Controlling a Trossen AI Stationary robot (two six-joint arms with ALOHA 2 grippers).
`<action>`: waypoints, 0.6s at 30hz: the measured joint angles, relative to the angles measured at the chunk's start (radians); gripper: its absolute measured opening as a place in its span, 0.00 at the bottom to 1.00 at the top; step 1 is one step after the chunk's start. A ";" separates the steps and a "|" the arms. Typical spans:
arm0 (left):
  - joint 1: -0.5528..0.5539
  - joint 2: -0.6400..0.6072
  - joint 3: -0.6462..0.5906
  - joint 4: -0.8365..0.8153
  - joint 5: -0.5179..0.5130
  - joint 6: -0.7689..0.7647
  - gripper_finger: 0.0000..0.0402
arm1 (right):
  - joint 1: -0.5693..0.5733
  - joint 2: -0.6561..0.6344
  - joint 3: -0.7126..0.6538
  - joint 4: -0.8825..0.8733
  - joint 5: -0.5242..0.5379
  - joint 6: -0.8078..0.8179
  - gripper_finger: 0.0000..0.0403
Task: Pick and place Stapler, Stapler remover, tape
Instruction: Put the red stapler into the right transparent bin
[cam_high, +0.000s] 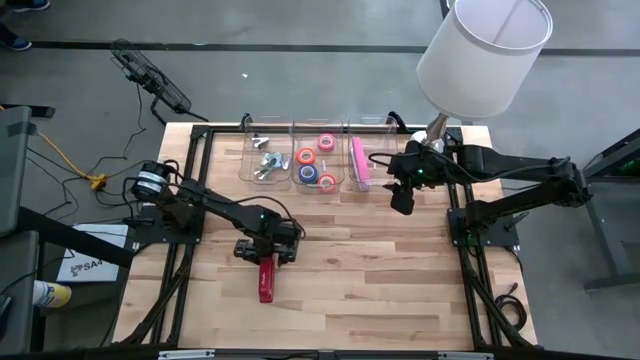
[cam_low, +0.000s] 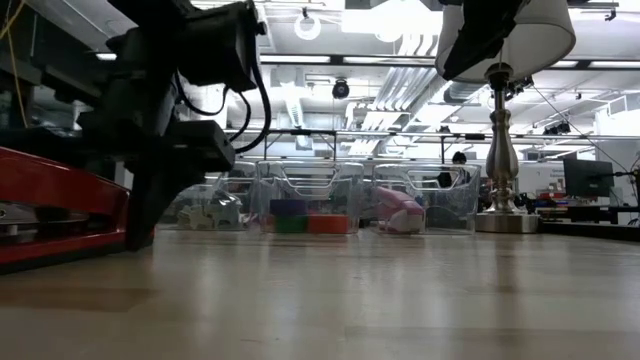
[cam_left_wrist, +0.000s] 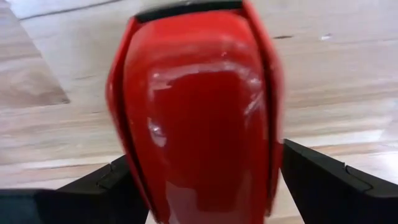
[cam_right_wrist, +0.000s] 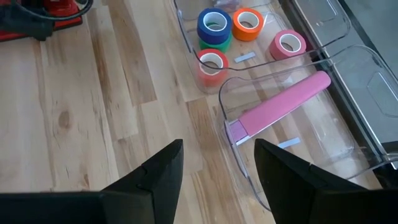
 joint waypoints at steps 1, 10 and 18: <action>-0.003 0.005 0.001 0.000 0.006 0.000 0.78 | 0.000 0.000 0.000 0.000 0.000 0.000 0.47; -0.030 0.032 0.000 -0.025 -0.033 0.017 0.78 | 0.000 0.000 0.000 0.000 0.000 0.000 0.47; -0.030 0.034 -0.001 -0.032 -0.014 0.027 0.77 | 0.000 0.000 0.000 0.000 0.000 0.000 0.47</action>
